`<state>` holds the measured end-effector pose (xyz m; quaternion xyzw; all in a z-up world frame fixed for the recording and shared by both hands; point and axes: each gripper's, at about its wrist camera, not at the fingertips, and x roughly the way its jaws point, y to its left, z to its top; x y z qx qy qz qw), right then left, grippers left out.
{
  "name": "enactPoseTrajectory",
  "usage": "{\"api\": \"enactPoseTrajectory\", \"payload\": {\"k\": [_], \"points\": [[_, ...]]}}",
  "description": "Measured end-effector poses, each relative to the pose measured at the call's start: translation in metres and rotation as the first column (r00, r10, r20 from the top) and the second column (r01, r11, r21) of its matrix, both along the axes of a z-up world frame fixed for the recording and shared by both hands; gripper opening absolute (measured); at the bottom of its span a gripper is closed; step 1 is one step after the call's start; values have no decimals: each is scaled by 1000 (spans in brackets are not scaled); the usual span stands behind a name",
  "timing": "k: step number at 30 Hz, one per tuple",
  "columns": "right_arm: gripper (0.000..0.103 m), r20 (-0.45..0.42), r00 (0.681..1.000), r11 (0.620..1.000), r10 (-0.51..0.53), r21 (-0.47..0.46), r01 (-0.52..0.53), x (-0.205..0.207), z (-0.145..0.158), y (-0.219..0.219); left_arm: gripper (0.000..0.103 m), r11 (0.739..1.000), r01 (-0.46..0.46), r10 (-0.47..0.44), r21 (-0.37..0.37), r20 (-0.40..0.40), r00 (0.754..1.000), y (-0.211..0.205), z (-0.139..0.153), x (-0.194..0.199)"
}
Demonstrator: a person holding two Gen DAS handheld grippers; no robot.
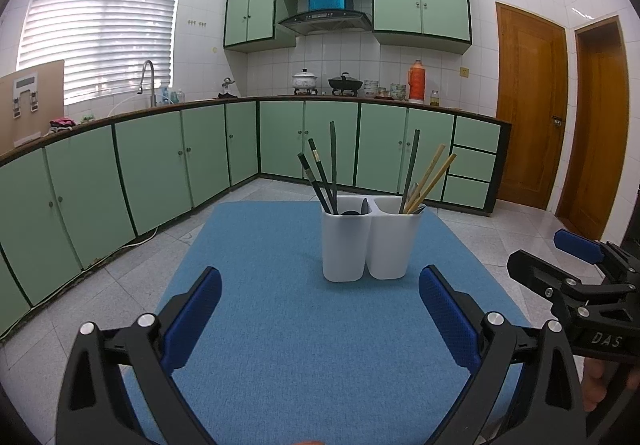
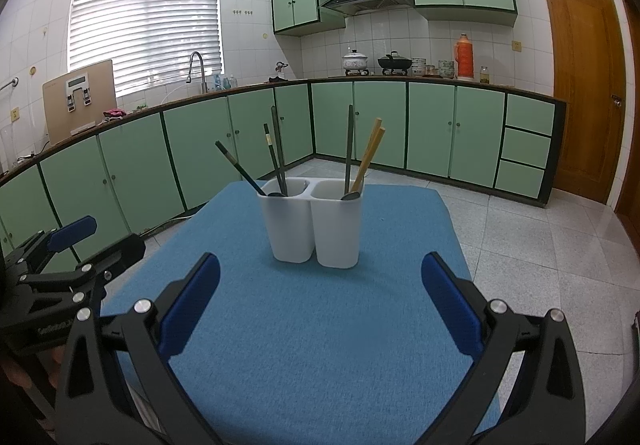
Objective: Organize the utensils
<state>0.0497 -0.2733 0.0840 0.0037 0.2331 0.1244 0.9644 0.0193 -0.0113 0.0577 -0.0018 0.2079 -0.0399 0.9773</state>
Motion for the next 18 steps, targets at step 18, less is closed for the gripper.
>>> {"api": "enactPoseTrajectory", "payload": {"k": [18], "points": [[98, -2, 1000, 1000, 0, -2, 0, 2, -1, 1, 97, 1000, -6, 6, -3, -4, 1000, 5, -2, 3]]}}
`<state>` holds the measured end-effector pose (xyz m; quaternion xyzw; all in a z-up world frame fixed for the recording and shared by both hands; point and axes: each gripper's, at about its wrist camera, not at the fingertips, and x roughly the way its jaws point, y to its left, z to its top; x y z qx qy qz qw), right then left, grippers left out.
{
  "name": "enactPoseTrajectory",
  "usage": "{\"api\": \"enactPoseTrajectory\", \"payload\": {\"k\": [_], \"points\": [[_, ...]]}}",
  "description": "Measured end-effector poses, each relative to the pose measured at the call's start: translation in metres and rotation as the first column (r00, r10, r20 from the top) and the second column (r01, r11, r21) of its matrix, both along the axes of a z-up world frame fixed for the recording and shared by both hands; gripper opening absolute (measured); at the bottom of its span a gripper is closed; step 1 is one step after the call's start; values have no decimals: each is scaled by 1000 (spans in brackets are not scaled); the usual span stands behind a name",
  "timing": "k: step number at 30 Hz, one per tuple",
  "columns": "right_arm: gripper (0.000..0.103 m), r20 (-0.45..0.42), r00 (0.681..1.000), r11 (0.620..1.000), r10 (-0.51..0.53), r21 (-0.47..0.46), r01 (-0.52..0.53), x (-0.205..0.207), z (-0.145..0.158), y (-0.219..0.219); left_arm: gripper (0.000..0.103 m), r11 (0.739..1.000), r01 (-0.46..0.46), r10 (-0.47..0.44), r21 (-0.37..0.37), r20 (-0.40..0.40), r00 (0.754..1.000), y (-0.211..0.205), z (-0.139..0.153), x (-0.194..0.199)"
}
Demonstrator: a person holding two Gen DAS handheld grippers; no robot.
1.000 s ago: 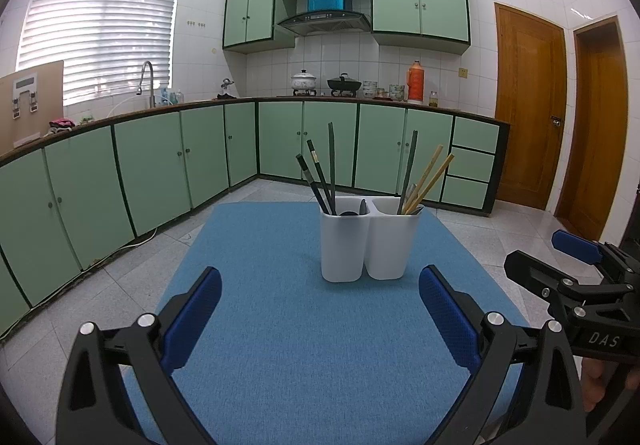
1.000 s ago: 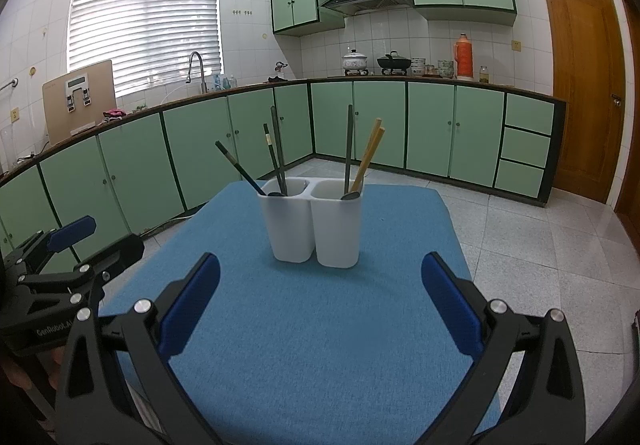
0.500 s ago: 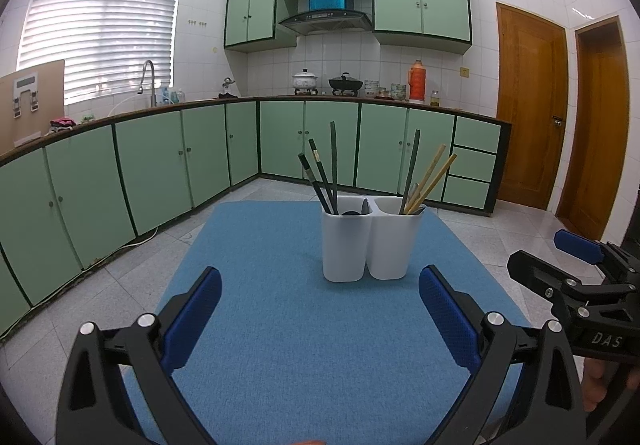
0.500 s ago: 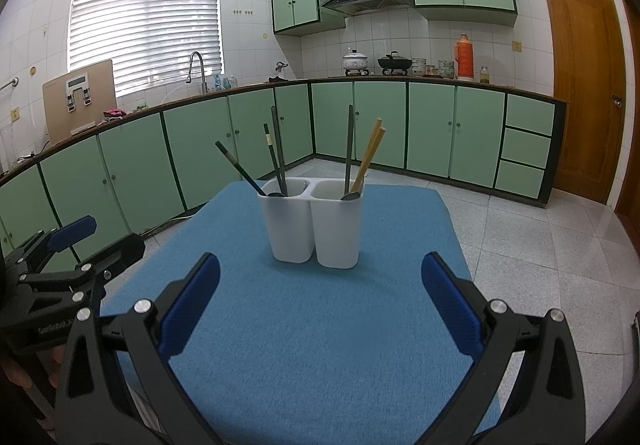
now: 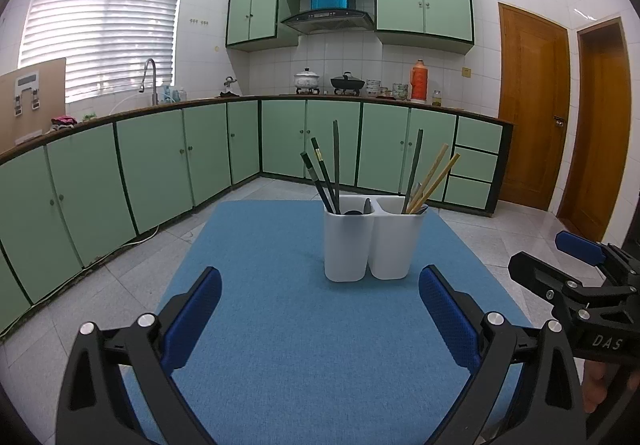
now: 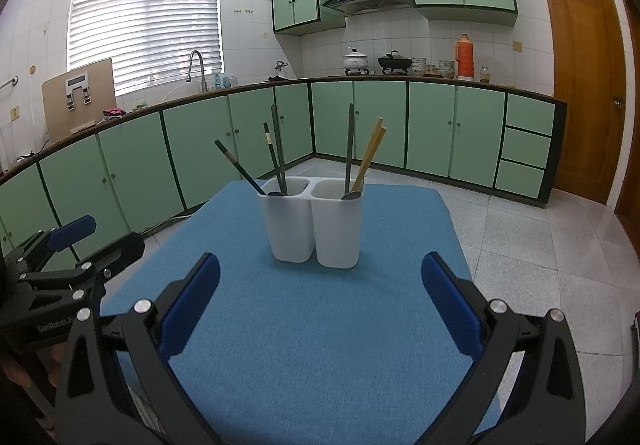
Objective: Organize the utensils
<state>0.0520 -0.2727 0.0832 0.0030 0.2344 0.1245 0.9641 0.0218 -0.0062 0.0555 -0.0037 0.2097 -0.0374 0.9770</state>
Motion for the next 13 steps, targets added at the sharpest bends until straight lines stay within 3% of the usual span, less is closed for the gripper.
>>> {"api": "enactPoseTrajectory", "payload": {"k": [13], "points": [[98, -1, 1000, 1000, -2, 2, 2, 2, 0, -2, 97, 1000, -2, 2, 6, -3, 1000, -1, -3, 1]]}}
